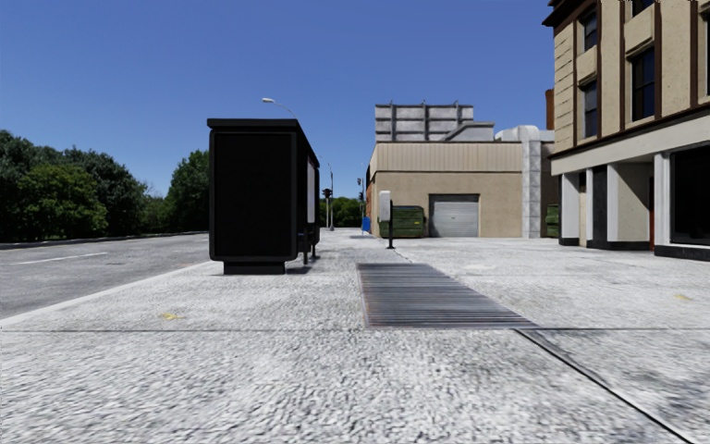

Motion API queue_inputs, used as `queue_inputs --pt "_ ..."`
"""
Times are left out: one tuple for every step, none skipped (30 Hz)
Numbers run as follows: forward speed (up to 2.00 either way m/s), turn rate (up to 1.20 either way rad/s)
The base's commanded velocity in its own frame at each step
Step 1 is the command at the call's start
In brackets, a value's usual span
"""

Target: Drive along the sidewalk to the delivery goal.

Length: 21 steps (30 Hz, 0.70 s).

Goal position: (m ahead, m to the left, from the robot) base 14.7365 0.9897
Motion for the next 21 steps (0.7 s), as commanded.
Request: queue_inputs --pt "2.00 0.00" --pt "2.00 0.00" --pt "2.00 0.00" --pt "2.00 0.00" --pt "2.00 0.00" --pt "2.00 0.00" --pt "2.00 0.00" --pt "2.00 0.00" --pt "2.00 0.00" --pt "2.00 0.00" --pt "2.00 0.00" --pt "2.00 0.00" --pt "2.00 0.00" --pt "2.00 0.00" --pt "2.00 0.00" --pt "2.00 0.00" --pt "2.00 0.00" --pt "2.00 0.00" --pt "2.00 0.00" --pt "2.00 0.00" --pt "2.00 0.00"
